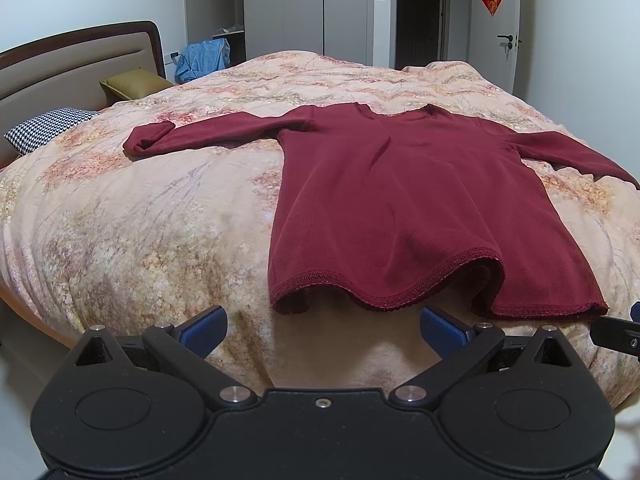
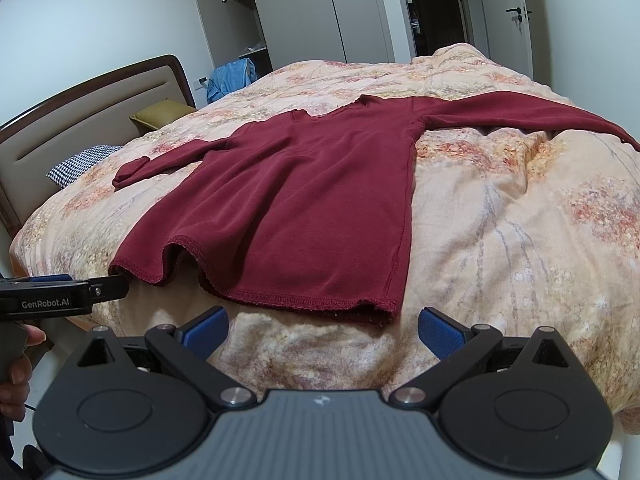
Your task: Fold small clothes
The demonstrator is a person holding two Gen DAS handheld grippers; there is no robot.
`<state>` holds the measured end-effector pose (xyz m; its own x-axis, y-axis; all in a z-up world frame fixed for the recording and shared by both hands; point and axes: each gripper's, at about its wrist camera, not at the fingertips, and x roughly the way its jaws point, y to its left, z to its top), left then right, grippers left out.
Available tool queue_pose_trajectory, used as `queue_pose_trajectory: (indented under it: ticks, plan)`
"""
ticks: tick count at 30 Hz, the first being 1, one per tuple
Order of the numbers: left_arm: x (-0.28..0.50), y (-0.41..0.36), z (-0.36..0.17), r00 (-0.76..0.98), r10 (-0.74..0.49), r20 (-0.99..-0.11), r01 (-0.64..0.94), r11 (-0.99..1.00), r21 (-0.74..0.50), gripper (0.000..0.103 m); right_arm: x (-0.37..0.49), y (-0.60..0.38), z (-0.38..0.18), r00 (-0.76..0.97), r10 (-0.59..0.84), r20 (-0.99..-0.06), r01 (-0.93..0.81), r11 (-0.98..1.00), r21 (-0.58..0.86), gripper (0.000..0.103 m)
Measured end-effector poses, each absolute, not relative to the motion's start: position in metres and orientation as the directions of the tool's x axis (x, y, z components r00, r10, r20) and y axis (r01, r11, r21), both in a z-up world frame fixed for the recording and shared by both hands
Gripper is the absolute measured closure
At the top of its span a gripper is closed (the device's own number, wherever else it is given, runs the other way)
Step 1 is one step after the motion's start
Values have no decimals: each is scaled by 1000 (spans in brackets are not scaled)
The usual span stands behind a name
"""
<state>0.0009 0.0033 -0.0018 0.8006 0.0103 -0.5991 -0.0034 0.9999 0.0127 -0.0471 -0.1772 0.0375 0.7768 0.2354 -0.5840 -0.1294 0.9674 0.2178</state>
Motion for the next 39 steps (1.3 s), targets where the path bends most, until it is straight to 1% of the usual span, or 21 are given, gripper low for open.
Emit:
queue_pose_trajectory:
  ticks: [34, 39]
  plan:
    - [-1, 3, -2, 797, 11, -604, 0, 1000, 18, 1, -47, -178, 37, 773, 240, -587, -131, 966, 222, 0]
    - [10, 4, 1, 792, 7, -611, 1, 1000, 12, 1, -41, -183, 36, 769, 239, -593, -113, 964, 242, 0]
